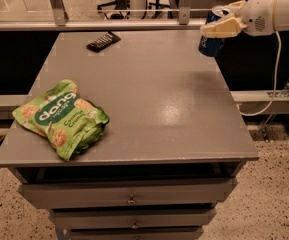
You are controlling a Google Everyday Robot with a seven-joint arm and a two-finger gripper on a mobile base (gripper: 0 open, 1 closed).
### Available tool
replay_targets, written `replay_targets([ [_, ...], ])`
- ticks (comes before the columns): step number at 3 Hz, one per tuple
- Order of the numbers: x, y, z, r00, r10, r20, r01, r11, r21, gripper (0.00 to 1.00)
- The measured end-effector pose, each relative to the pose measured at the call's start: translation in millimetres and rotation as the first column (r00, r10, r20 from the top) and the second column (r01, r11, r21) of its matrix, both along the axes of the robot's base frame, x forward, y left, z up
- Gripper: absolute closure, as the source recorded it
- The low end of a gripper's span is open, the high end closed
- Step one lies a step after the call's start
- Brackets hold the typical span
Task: Move pepsi can near rxbar chocolate
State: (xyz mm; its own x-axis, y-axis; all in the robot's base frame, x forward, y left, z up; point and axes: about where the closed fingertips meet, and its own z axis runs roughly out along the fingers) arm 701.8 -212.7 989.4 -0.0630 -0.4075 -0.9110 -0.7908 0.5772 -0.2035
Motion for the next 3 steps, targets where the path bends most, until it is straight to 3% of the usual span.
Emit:
replay_targets([
  [1,23,40,5,0.9985,0.042,0.036,-0.043,0.998,0.042,1.0],
  [3,70,163,-1,0.988,0.126,0.089,-0.133,0.988,0.078,1.0],
])
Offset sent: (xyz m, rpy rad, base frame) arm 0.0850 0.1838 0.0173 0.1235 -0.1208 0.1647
